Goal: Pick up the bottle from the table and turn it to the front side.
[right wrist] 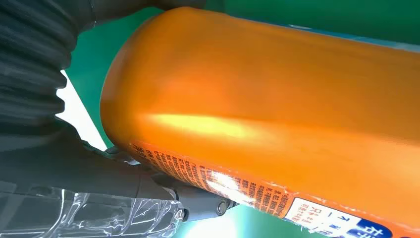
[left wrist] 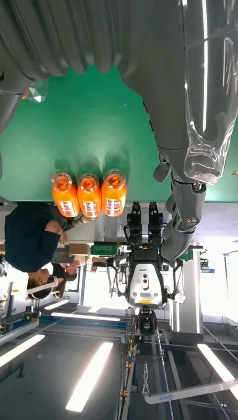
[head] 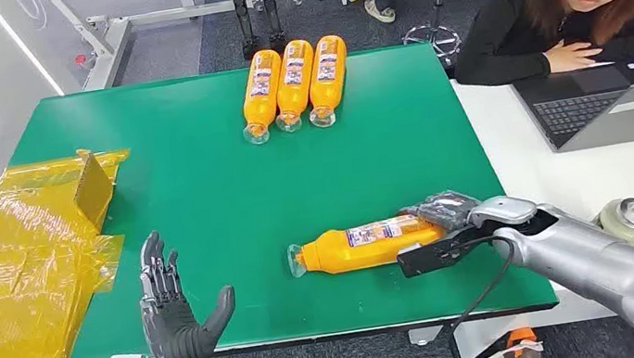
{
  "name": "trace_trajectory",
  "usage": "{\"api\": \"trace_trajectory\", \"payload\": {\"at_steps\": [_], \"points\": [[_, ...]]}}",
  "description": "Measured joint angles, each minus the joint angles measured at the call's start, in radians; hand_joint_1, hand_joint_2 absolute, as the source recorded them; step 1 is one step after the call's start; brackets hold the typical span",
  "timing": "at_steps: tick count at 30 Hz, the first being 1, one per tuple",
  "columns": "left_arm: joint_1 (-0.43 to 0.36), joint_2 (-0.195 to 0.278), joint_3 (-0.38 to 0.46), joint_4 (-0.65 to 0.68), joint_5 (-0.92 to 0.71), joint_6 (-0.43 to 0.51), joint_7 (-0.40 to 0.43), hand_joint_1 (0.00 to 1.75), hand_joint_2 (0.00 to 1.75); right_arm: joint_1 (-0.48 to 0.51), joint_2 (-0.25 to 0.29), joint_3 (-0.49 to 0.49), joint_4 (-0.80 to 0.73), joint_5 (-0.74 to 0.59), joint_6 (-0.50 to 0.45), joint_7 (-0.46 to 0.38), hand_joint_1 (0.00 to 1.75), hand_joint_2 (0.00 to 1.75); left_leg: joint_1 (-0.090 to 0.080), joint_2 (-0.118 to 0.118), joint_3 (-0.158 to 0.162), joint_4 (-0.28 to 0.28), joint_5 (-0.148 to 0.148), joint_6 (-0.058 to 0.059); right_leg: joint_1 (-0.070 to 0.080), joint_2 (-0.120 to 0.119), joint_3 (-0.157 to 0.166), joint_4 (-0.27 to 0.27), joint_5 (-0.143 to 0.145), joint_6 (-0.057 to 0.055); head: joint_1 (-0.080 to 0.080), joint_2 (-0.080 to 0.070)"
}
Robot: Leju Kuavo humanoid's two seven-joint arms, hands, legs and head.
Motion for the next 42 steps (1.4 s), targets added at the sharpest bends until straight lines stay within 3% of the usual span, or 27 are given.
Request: {"api": "trace_trajectory", "payload": {"at_steps": [16, 36, 42], "points": [[0.0, 0.0, 0.0, 0.0, -0.03, -0.022, 0.0, 0.0, 1.75, 0.057, -0.018, -0.09, -0.06, 0.041, -0.036, 0.025, 1.75, 1.75, 0.0, 0.0, -0.001, 0.0, 0.0, 0.0, 0.0, 0.0, 0.0, 0.0, 0.0, 0.0, 0.0, 0.0], [0.002, 0.0, 0.0, 0.0, -0.049, -0.027, 0.001, 0.0, 1.75, 0.208, -0.033, -0.373, -0.258, 0.13, -0.162, 0.03, 1.75, 1.75, 0.0, -0.001, -0.005, 0.0, 0.0, 0.0, 0.0, 0.0, -0.004, 0.0, 0.0, 0.0, 0.0, 0.0], [0.003, 0.0, 0.002, 0.0, -0.057, -0.018, 0.003, 0.0, 1.75, 0.229, -0.012, -0.446, -0.288, 0.169, -0.2, 0.009, 1.75, 1.75, 0.0, -0.001, -0.006, 0.0, 0.0, 0.0, 0.0, 0.0, -0.004, 0.0, 0.0, 0.0, 0.0, 0.0]]}}
